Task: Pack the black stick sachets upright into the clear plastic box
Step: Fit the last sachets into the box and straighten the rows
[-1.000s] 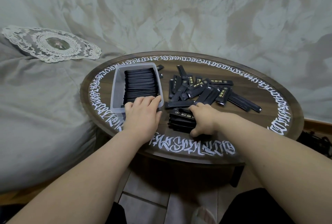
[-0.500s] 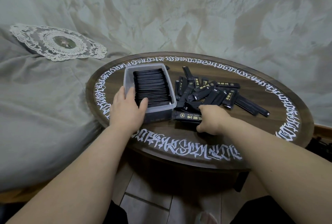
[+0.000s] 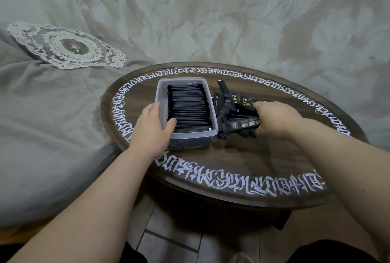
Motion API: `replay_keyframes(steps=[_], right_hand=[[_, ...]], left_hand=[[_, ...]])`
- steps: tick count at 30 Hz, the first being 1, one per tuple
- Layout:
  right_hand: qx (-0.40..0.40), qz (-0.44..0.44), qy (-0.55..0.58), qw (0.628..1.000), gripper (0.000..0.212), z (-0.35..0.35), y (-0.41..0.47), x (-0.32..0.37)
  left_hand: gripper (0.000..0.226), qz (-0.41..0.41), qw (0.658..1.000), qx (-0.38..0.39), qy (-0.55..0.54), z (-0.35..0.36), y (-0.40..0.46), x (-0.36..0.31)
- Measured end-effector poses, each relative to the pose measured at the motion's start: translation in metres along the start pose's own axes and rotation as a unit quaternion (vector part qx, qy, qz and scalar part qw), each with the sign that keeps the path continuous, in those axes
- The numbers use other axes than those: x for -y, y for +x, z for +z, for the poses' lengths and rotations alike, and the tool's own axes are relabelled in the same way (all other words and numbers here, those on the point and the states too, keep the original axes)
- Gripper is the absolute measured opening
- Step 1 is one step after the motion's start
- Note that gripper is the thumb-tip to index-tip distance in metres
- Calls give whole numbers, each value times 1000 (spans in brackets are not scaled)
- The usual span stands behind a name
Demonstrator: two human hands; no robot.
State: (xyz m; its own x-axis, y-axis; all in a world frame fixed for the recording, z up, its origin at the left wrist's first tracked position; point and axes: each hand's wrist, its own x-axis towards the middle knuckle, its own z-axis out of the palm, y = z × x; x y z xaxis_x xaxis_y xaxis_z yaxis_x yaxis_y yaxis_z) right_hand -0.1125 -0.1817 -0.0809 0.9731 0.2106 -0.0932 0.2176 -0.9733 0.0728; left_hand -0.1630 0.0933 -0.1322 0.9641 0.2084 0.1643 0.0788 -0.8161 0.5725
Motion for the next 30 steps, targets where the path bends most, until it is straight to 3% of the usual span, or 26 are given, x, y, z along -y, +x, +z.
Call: replay_keyframes(steps=[4,8,13,17,20,24,30], right_hand=[[-22,5,71,997,34,-13,9,13],[-59,-43,117,990,35,-22,29,60],[-79,-97,94,988,34,-18,62,108],[-110,-102,96,984,34,-14,82,119],[-107,-111,60,986,50,-9,93,126],[-45,-119,71,989,93,-5,97,125],[-57,-169,146,973,111,1,72,104]], left_hand=[[60,-6,1000,-11,-11,-1,4,2],[55,-1,999,-29,-14,-2,6,2],[52,27,997,-69,-24,-7,5,4],[51,45,997,-55,-22,-5,9,6],[52,32,998,-37,-29,0,13,7],[52,26,999,-25,-32,2,14,9],[50,36,998,-36,-38,1,14,8]])
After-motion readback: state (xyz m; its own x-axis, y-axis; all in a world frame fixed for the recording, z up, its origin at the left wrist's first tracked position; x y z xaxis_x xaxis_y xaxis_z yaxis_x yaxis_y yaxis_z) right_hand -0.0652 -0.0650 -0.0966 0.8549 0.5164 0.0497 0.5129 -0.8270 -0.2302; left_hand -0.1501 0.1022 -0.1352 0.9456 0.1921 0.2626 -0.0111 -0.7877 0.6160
